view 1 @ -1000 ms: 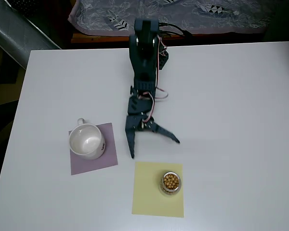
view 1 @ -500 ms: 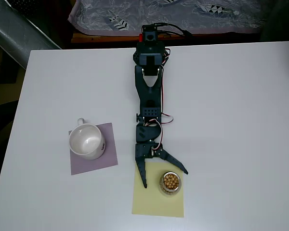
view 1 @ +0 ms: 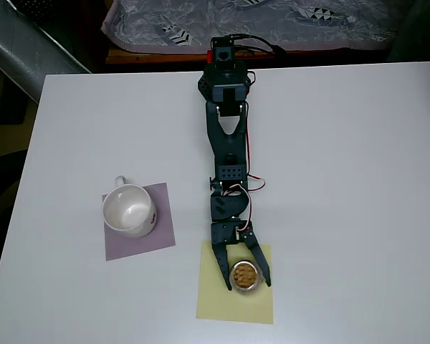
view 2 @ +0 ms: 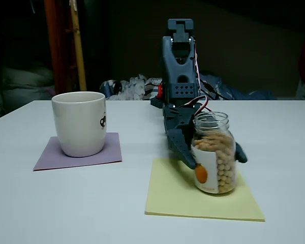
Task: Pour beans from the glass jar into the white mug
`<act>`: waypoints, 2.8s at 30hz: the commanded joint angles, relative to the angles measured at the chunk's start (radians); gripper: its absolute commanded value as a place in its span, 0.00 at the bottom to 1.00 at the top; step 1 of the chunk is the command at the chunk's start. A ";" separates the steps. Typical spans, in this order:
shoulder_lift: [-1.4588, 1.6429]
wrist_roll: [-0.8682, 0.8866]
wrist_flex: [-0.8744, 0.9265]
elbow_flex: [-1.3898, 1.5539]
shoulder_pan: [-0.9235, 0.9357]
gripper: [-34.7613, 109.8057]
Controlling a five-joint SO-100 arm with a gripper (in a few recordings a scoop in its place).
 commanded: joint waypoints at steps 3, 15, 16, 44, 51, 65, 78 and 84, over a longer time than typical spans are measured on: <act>0.098 0.025 -0.006 0.054 -0.037 0.31; 0.500 0.268 -0.008 0.387 0.006 0.24; 0.549 0.293 -0.006 0.431 0.014 0.24; 1.175 0.982 0.192 0.994 0.268 0.24; 1.075 1.035 0.193 0.923 0.307 0.24; 0.965 1.131 0.242 0.802 0.354 0.24; 0.988 1.275 0.310 0.801 0.373 0.24; 1.015 1.359 0.365 0.798 0.368 0.24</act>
